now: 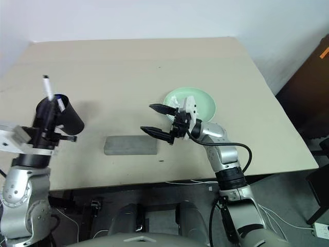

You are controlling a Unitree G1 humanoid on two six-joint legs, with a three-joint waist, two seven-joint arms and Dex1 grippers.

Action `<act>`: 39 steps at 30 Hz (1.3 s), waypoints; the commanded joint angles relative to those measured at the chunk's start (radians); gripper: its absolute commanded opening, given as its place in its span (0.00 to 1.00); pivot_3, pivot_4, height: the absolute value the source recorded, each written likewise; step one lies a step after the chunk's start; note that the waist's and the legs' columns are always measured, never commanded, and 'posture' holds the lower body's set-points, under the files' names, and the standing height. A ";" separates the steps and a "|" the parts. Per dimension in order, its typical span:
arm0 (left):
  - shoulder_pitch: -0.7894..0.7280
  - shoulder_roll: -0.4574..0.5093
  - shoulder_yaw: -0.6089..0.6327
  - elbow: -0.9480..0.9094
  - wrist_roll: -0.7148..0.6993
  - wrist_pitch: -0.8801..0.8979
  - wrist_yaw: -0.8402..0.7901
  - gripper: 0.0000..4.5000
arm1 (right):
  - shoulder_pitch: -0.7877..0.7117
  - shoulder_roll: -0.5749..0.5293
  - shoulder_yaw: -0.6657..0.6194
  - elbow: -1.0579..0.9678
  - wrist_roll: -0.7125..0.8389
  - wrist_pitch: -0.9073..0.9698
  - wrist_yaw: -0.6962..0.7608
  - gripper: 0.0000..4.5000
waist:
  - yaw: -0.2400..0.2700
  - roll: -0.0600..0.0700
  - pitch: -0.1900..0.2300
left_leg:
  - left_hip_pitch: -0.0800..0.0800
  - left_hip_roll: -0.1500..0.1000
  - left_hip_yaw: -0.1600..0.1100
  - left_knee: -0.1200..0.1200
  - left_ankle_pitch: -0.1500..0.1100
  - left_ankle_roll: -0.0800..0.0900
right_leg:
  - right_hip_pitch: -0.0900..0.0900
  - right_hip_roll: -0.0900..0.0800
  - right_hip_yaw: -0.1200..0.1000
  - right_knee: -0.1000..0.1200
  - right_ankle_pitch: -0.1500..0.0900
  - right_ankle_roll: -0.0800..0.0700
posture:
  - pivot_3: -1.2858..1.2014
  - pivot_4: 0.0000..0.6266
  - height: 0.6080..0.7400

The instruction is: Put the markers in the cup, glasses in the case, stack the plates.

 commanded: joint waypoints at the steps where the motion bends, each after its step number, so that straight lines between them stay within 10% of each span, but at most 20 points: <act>1: -0.034 0.022 0.057 0.018 0.003 -0.081 0.012 0.00 | -0.030 -0.003 -0.004 -0.019 0.013 -0.010 0.011 1.00 | 0.000 0.000 0.000 | 0.000 0.000 0.000 0.000 0.000 0.000 | 0.000 0.000 0.000 0.000 0.000 0.000 | 0.52 0.24 0.89; 17: -0.349 0.216 0.144 0.493 -0.072 -0.281 -0.108 0.00 | -0.057 -0.001 -0.025 -0.104 0.090 0.082 -0.017 1.00 | 0.005 0.000 0.000 | 0.000 0.001 0.000 0.001 0.000 0.000 | 0.000 0.001 -0.001 0.000 0.000 0.000 | 0.52 0.24 0.89; 39: -0.402 0.158 0.068 0.759 -0.029 -0.432 -0.156 0.00 | -0.040 -0.041 -0.019 -0.101 0.054 0.049 -0.011 1.00 | 0.009 0.000 0.000 | -0.001 0.001 0.000 0.001 0.000 0.000 | 0.000 0.002 -0.002 0.001 0.002 0.003 | 0.52 0.24 0.89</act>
